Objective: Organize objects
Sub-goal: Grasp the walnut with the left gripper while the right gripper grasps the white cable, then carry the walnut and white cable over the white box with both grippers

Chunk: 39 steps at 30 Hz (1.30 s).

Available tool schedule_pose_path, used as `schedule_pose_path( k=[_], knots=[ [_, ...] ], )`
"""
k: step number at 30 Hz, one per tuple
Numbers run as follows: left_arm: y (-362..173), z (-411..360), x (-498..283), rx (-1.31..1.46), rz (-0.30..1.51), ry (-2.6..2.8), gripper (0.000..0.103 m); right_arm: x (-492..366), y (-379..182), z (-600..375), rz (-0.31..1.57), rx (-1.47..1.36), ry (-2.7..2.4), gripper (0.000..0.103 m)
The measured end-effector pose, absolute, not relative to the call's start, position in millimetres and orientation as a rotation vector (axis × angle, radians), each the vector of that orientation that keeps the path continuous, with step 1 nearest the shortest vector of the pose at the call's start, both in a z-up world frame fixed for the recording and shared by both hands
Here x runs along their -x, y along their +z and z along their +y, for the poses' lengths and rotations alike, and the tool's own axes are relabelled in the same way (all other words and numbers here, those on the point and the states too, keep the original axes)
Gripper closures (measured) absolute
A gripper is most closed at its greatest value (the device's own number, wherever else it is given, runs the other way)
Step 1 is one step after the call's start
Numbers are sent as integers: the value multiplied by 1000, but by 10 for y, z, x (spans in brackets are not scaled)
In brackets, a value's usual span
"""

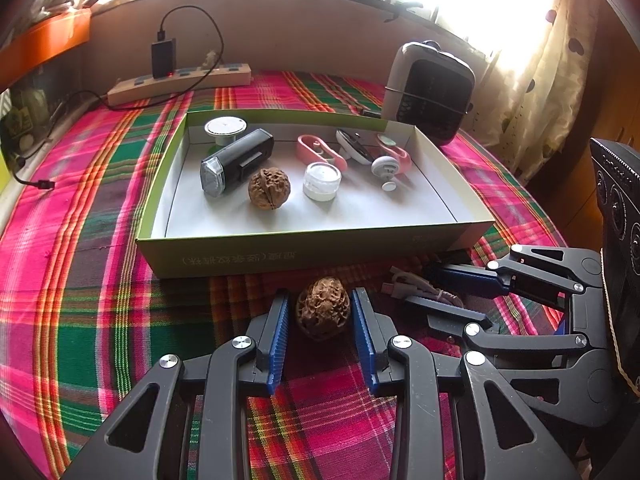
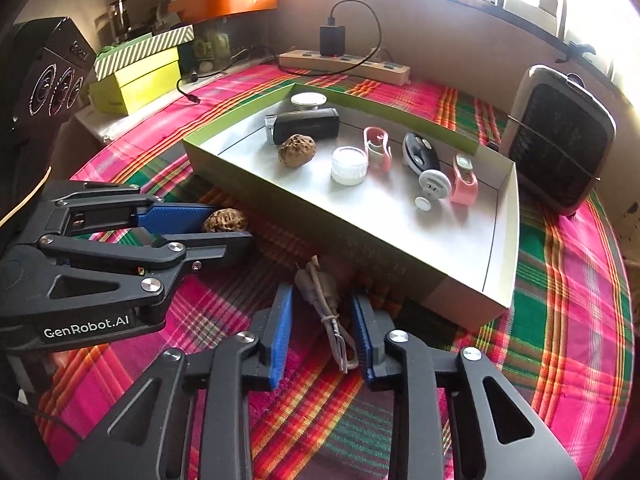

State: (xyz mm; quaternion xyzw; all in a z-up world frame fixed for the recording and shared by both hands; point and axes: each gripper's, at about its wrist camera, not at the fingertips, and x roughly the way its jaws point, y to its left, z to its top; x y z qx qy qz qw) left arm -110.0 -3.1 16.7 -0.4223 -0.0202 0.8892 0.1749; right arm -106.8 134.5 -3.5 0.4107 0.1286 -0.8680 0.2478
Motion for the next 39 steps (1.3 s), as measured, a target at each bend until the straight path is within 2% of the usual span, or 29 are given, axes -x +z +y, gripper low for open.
schedule_pose_path(
  k=[3,28,39],
  knots=[
    [166,-33,1099,1197,-59,2519,74,1074,-36,1351,346,-1122,-2373,82],
    [163,-42,1103,1196,-49,2527,76,1077,-34,1356,340,-1123,-2375,83],
    [198,-19,1044,1178,-12,2538,76,1031,10,1414,283,-1113,-2387,84]
  ],
)
